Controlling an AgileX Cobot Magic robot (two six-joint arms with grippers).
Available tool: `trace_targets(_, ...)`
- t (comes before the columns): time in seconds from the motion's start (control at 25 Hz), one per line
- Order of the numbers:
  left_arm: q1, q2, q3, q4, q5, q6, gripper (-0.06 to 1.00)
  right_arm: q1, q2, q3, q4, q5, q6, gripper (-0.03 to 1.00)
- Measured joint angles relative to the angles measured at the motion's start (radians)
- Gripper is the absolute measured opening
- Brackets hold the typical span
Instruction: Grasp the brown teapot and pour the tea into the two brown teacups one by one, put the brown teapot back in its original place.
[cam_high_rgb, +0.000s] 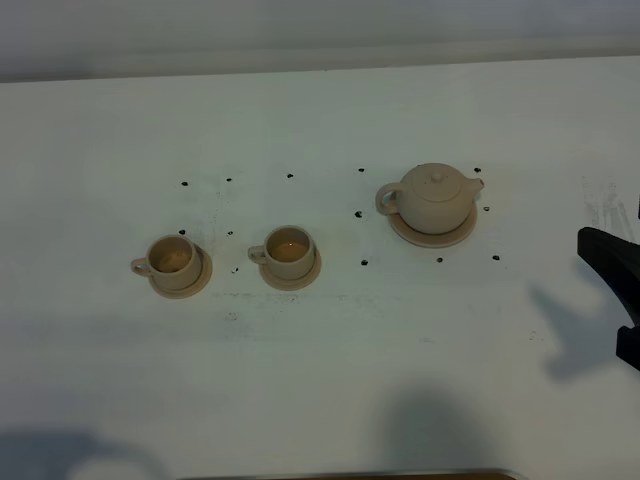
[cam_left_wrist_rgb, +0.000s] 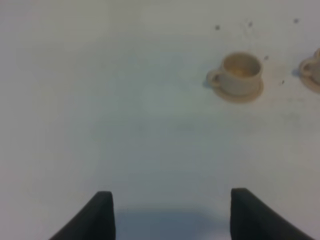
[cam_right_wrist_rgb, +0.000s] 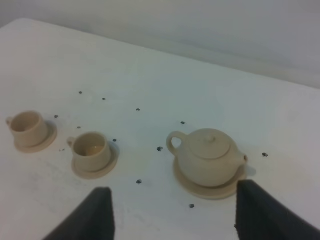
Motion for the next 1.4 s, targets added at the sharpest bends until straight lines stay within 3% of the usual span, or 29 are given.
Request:
trace_targets(0.84, 0.000, 0.000, 0.000, 0.009, 0.005, -0.010, 0.49, 0.026, 0.004, 0.000, 0.000, -0.017, -0.001, 0.53)
trace_targets(1.4, 0.000, 0.000, 0.000, 0.009, 0.005, -0.010, 0.49, 0.062, 0.227, -0.078, 0.055, -0.041, -0.046, 0.53)
